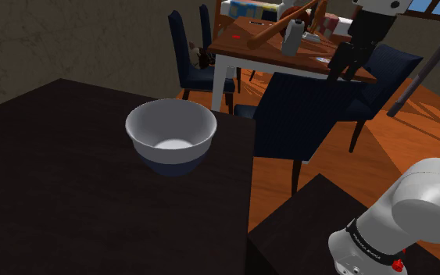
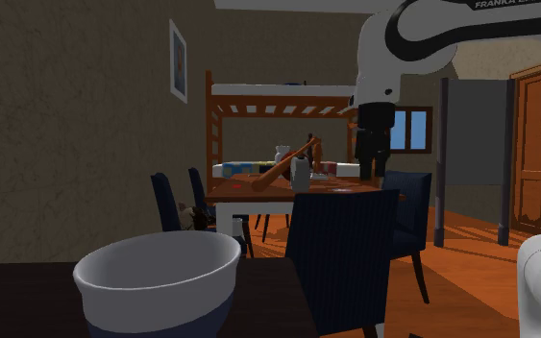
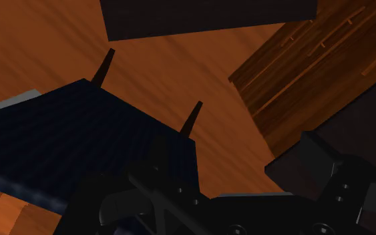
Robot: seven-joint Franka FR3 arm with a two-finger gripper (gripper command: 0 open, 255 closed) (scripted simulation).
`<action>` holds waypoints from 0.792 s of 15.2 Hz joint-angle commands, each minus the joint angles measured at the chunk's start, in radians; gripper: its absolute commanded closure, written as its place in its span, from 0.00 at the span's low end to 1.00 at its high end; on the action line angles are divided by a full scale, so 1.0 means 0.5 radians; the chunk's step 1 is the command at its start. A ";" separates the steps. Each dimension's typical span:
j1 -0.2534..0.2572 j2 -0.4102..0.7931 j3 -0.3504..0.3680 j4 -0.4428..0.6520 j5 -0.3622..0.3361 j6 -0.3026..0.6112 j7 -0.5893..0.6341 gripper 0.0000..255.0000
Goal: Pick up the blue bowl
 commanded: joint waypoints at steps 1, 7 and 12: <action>0.000 0.000 0.000 0.000 0.000 0.000 0.000 0.00; 0.081 0.170 0.180 -0.007 0.202 0.190 0.215 0.00; 0.141 0.359 0.329 0.045 0.342 0.356 0.380 0.00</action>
